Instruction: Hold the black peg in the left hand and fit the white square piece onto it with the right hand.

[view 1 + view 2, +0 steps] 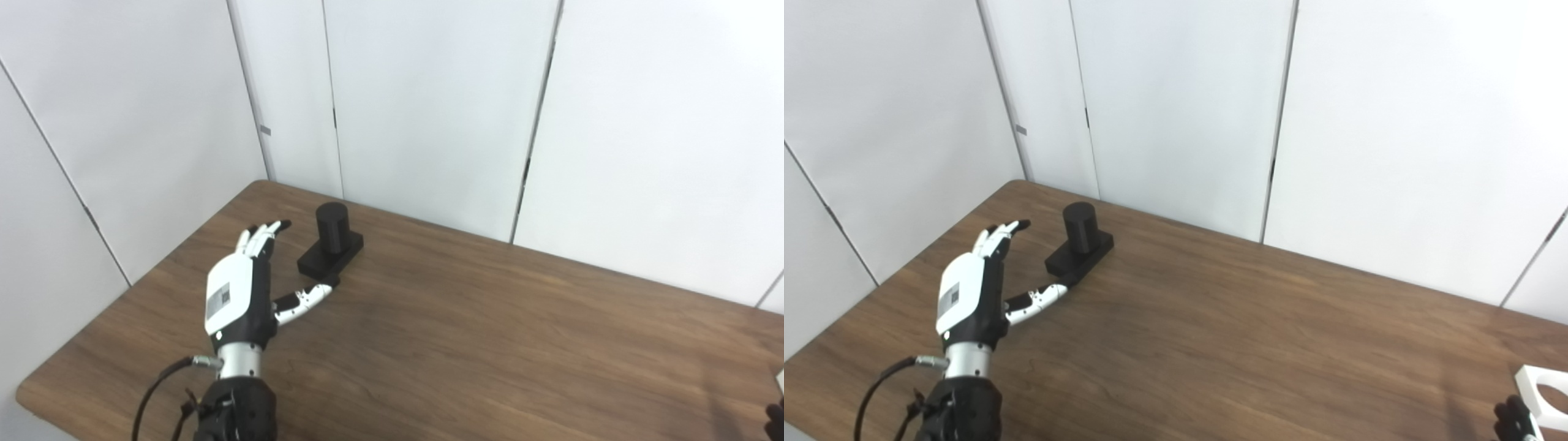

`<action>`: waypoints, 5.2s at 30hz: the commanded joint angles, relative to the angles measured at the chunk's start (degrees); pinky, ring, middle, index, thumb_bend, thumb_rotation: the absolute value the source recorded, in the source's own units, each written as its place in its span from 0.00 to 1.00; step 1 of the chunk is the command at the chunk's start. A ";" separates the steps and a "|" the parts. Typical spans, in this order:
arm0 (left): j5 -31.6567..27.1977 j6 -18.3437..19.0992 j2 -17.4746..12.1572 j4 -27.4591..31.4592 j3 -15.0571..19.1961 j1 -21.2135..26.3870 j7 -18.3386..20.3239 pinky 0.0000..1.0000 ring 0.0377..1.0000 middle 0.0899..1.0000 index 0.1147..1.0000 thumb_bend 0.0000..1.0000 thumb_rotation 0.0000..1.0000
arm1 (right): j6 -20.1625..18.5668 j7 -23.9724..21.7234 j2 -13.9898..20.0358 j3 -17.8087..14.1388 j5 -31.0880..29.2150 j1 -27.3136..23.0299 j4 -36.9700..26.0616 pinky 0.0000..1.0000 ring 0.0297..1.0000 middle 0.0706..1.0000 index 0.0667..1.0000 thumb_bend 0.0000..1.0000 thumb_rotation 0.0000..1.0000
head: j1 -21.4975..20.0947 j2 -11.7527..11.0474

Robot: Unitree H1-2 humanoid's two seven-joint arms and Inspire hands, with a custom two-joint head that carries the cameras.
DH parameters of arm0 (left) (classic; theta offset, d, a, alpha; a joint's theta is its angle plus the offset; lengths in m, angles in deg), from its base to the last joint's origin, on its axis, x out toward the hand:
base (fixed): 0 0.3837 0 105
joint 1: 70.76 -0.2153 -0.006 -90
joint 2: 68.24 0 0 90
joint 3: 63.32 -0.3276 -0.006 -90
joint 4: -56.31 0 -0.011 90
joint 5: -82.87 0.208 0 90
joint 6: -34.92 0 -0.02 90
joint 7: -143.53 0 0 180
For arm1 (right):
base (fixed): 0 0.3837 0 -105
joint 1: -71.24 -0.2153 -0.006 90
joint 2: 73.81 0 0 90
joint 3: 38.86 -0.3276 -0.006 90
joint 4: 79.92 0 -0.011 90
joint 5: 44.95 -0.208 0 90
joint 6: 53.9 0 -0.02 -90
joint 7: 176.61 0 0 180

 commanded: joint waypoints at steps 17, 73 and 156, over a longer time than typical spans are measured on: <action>22.07 4.79 -8.35 -19.28 -4.71 13.17 9.31 1.00 1.00 0.97 0.86 0.94 0.82 | 4.52 0.11 0.61 1.22 2.17 9.95 -2.50 0.96 0.94 0.92 0.94 0.72 1.00 | -0.12 1.22; 8.36 1.84 -8.31 -44.69 -11.85 25.60 -12.10 0.85 0.77 0.62 0.41 0.52 0.05 | 3.55 0.76 0.05 2.71 5.31 10.07 -4.03 0.93 0.95 0.90 0.92 0.62 1.00 | -2.09 2.79; 10.42 -27.85 -3.63 -3.36 -31.76 -13.14 12.70 0.79 0.76 0.67 0.42 0.52 0.04 | -5.15 2.50 2.37 3.13 6.89 5.79 -14.32 0.91 0.91 0.92 0.92 0.48 1.00 | -34.25 14.75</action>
